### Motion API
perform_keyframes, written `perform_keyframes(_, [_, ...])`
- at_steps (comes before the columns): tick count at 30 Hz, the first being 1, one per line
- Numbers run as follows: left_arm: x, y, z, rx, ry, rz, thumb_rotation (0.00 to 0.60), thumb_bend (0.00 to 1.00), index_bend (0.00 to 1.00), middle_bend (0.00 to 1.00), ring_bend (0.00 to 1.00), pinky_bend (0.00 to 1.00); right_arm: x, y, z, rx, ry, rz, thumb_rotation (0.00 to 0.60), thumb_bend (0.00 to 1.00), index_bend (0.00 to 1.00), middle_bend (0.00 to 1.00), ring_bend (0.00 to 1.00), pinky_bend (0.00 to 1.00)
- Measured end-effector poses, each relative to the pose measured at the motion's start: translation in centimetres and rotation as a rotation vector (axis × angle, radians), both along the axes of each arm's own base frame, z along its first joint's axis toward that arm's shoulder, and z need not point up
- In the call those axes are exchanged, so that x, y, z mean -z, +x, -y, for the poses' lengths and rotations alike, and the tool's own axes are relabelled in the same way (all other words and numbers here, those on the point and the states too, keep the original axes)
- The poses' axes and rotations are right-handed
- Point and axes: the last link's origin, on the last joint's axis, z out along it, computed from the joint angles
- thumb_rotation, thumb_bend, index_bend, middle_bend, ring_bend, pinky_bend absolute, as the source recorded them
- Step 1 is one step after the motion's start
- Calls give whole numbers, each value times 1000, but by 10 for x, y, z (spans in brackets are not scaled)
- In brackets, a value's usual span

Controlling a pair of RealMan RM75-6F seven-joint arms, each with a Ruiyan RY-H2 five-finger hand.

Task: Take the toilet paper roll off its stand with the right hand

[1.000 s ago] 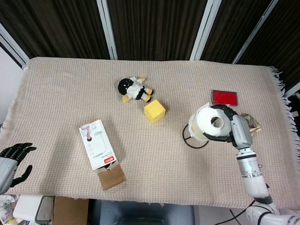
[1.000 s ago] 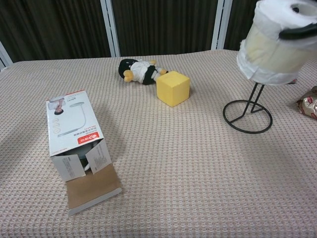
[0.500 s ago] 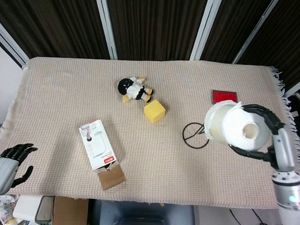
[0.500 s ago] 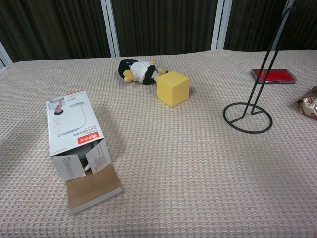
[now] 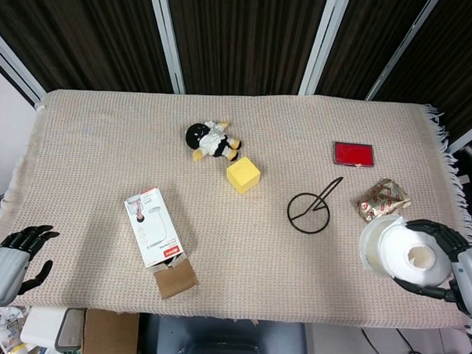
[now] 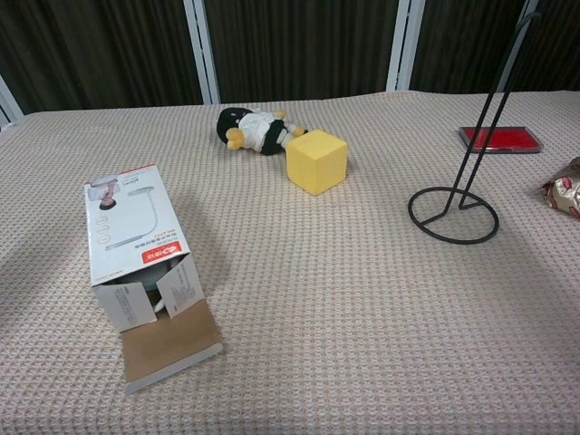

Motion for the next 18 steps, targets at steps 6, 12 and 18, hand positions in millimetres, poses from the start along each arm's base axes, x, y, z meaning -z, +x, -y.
perform_keyframes(6, [-1, -1, 0, -5, 7, 4, 600, 440, 266, 211, 213, 323, 55, -37, 23, 99, 89, -100, 600, 180, 496, 523, 605, 636])
perform_keyframes(12, [-2, -1, 1, -5, 7, 7, 600, 440, 266, 210, 212, 324, 95, -61, 47, 126, 69, -154, 600, 180, 489, 523, 581, 618])
perform_keyframes(18, [-1, -1, 0, -7, 3, 2, 600, 440, 266, 211, 212, 324, 107, -71, 48, 163, 127, -202, 600, 179, 358, 472, 468, 529])
